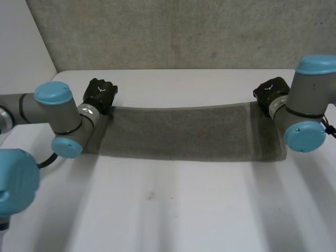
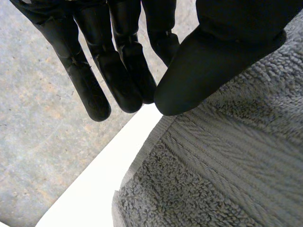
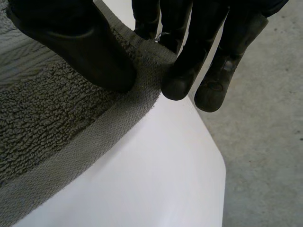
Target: Fold the towel.
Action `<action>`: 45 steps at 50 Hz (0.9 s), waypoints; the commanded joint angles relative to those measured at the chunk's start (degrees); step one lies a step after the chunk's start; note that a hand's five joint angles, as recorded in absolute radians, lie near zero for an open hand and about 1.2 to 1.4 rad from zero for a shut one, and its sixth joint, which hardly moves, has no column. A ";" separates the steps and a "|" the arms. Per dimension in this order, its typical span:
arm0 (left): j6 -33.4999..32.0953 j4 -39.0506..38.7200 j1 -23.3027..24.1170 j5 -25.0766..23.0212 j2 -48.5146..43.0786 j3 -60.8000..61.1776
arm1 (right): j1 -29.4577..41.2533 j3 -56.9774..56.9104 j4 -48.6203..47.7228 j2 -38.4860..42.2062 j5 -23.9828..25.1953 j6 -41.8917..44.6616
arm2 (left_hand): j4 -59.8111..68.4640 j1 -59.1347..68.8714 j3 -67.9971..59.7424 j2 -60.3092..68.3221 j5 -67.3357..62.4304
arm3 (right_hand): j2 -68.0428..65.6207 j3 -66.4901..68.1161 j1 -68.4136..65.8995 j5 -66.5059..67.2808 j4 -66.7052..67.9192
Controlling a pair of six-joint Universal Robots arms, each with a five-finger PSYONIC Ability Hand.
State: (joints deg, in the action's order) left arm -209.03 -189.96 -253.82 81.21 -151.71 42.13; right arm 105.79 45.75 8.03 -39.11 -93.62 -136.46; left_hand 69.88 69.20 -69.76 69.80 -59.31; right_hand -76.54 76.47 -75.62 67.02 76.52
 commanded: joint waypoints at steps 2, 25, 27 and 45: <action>0.02 3.20 0.17 1.32 -6.93 -11.18 | 0.39 -7.25 -0.74 6.58 -1.56 0.50 | 10.12 10.80 -10.24 10.20 -10.69 | -3.46 3.53 -4.38 2.98 3.48; 7.67 2.93 3.24 1.32 16.71 14.21 | 0.47 6.10 0.40 -11.87 -2.88 -9.79 | -59.84 -59.16 59.71 -59.75 59.26 | 66.54 -66.47 65.62 -67.02 -66.52; 10.38 2.23 2.63 1.23 23.88 22.17 | 0.39 9.79 0.32 -14.94 -2.44 -9.79 | -59.84 -59.16 59.71 -59.75 59.26 | 66.54 -66.47 65.62 -67.02 -66.52; 23.93 -9.18 -1.77 1.06 47.65 58.49 | -3.66 41.43 -2.14 -28.30 6.17 -10.31 | -59.84 -59.16 59.71 -59.75 59.26 | 55.19 -55.12 54.26 -55.66 -55.17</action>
State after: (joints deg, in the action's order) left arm -185.97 -195.27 -255.27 82.28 -106.06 95.04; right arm 103.30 84.87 7.71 -69.22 -88.97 -146.74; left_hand 9.55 9.74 -9.49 9.56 -1.56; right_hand -18.35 18.34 -18.65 9.31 18.29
